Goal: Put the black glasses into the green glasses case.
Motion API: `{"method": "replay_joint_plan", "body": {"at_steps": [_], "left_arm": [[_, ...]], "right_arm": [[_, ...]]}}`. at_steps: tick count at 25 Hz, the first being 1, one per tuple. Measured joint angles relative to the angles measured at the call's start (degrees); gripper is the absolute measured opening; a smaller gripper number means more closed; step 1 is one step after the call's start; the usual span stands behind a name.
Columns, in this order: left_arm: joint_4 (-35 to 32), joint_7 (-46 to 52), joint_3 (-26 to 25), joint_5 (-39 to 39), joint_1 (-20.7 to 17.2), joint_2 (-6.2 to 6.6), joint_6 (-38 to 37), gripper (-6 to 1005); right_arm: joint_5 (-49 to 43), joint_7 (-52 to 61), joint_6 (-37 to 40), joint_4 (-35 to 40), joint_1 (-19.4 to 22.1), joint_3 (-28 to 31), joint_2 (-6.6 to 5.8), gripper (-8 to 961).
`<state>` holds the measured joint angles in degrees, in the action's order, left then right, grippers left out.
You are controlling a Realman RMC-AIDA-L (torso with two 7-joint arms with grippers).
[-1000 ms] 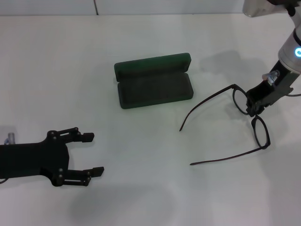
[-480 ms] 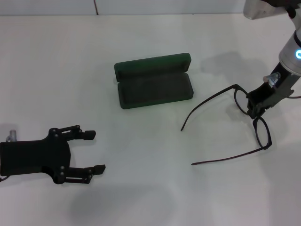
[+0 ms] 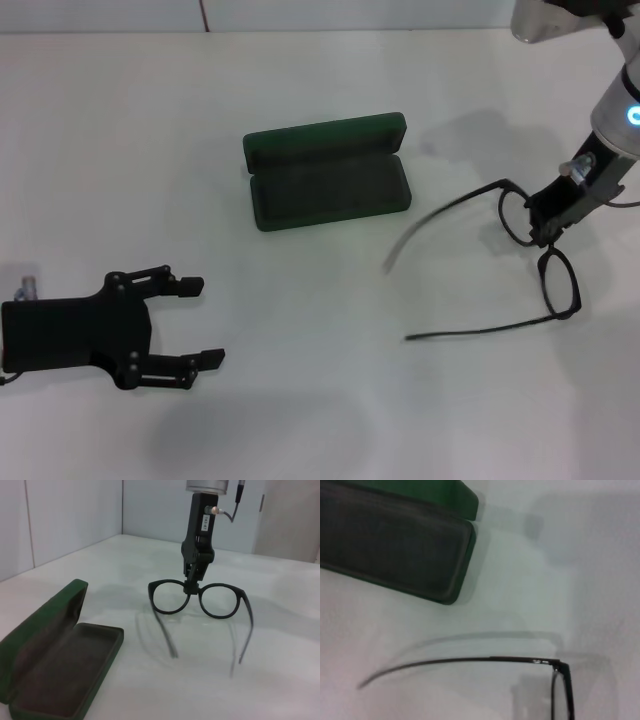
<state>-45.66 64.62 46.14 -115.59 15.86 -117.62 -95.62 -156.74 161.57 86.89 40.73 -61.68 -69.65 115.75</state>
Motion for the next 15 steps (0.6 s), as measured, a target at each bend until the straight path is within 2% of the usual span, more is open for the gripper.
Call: {"method": "replay_joint_plan", "body": {"at_steps": [3,15], "left_arm": [[0.00,-0.01,0.00,0.00,0.21,0.02,0.02,868],[-0.04,0.29,0.00,0.01,0.36,0.02,0.09,861]], "right_arm": [[0.05,0.00,0.05,-0.12,0.06,-0.10,0.00,32],[1.08,-2.45,0.84,1.03,0.40,0.30,-0.15,31]]}}
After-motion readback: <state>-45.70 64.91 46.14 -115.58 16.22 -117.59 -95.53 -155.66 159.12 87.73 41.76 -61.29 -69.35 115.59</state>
